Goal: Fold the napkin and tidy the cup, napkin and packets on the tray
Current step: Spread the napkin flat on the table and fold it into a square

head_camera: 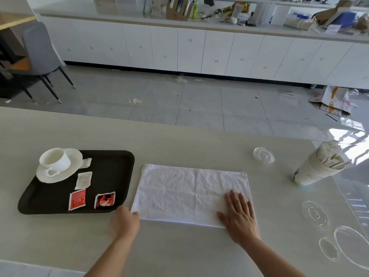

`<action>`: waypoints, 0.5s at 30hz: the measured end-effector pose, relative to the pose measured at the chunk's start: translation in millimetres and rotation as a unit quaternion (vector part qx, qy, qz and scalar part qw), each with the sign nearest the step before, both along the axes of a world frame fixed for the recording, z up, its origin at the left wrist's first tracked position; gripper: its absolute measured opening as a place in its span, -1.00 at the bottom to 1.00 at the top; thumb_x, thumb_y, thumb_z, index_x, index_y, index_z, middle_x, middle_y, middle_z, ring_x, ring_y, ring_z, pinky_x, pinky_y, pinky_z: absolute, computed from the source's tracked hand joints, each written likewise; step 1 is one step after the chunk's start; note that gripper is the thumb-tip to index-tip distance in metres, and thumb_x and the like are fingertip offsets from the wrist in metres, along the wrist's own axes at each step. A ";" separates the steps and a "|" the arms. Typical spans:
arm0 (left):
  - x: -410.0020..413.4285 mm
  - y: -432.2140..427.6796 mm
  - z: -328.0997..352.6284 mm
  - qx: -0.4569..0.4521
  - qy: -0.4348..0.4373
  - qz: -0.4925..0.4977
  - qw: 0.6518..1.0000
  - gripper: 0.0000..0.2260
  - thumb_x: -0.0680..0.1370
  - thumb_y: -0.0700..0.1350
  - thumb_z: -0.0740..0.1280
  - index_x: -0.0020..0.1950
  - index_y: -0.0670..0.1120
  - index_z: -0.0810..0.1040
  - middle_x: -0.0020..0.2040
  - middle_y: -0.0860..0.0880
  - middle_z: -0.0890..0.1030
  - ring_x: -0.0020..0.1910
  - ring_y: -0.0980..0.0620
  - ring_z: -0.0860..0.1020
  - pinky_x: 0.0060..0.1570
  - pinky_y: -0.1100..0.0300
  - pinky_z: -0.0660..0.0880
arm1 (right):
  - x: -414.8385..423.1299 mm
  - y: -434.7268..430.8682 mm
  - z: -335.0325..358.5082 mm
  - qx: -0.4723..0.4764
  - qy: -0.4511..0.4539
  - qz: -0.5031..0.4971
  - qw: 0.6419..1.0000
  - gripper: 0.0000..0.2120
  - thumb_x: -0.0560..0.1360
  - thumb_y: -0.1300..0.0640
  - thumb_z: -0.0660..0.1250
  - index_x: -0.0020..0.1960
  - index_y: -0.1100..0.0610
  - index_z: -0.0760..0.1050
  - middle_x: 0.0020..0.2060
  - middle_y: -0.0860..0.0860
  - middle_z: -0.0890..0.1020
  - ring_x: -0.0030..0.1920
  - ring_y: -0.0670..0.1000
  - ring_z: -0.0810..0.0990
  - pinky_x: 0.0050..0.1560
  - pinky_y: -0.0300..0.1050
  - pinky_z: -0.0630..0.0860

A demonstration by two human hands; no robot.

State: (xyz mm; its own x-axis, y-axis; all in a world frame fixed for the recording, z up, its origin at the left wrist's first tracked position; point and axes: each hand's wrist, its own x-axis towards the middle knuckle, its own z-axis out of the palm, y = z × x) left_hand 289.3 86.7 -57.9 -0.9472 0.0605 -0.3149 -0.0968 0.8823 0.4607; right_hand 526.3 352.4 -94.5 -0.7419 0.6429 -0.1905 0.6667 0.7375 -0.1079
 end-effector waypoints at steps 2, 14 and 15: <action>-0.9 -0.9 -3.1 0.011 -0.013 0.024 1.000 -0.84 0.46 -0.20 0.36 -0.31 -0.20 0.57 -0.35 -0.16 0.59 -0.32 -0.16 0.54 -0.35 0.15 0.38 | -0.1 -0.1 -0.4 0.000 0.001 -0.002 1.000 -0.28 0.54 -0.39 -0.19 0.59 -0.08 -0.20 0.57 -0.12 -0.23 0.55 -0.02 -0.36 0.52 0.02 -0.35; 1.7 8.1 3.1 0.270 -0.070 0.193 0.941 -0.75 0.45 -0.36 0.35 0.11 -0.22 0.52 -0.02 -0.17 0.59 -0.29 -0.16 0.64 -0.17 -0.17 0.64 | -0.6 0.3 -4.7 -0.001 0.015 -0.007 1.000 -0.28 0.53 -0.39 -0.19 0.59 -0.09 -0.19 0.57 -0.13 -0.23 0.54 -0.03 -0.37 0.51 0.00 -0.40; 4.0 8.3 4.6 0.287 -0.066 0.197 0.935 -0.67 0.46 -0.35 0.36 0.21 -0.21 0.51 0.01 -0.14 0.57 -0.28 -0.13 0.65 -0.17 -0.15 0.65 | -0.9 0.4 -4.1 -0.003 0.020 -0.008 1.000 -0.28 0.54 -0.39 -0.17 0.59 -0.09 -0.18 0.57 -0.13 -0.22 0.55 -0.03 -0.36 0.51 0.00 -0.39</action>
